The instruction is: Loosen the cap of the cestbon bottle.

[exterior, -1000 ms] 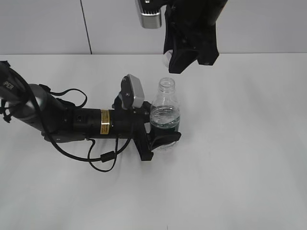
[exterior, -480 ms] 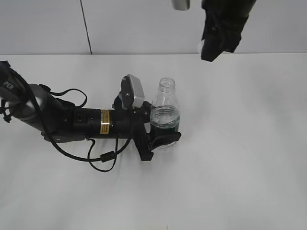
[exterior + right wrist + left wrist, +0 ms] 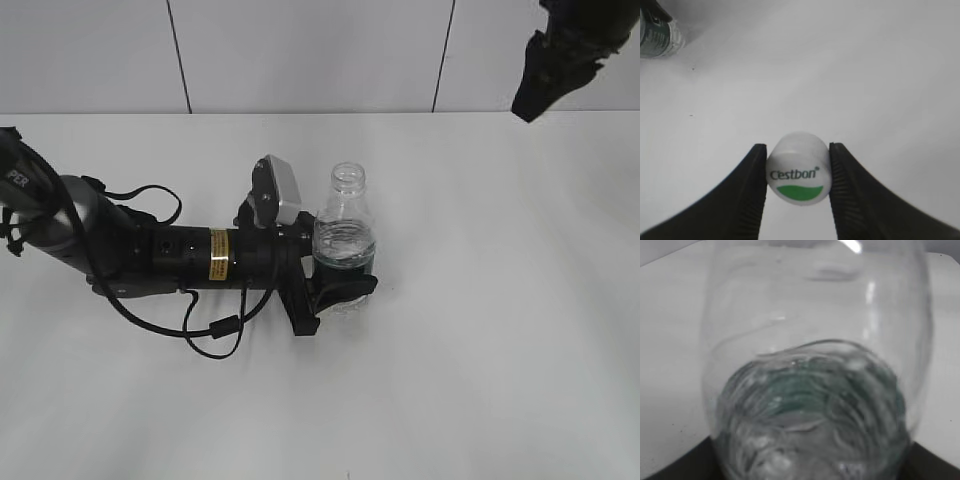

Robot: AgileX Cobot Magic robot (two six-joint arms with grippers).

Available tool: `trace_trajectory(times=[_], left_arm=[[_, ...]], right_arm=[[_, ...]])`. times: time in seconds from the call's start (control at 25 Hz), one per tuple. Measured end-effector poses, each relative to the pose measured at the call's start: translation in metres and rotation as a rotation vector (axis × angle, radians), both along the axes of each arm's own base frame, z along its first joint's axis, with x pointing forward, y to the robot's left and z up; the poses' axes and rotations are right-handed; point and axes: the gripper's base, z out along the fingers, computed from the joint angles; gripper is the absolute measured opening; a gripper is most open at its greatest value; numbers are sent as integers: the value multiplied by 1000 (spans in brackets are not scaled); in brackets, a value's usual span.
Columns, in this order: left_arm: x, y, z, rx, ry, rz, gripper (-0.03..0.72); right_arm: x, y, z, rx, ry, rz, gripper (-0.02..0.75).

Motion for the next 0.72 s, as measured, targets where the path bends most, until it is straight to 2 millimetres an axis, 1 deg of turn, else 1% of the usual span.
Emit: trace_trajectory(times=[0.12, 0.32, 0.56, 0.72], left_arm=[[0, 0, 0, 0, 0, 0, 404], [0, 0, 0, 0, 0, 0, 403], [0, 0, 0, 0, 0, 0, 403], [1, 0, 0, -3, 2, 11, 403]], right_arm=[[-4, -7, -18, 17, 91, -142, 290], [-19, -15, -58, -9, 259, -395, 290], [-26, -10, -101, 127, 272, -619, 290], [-29, -8, -120, 217, 253, -739, 290]])
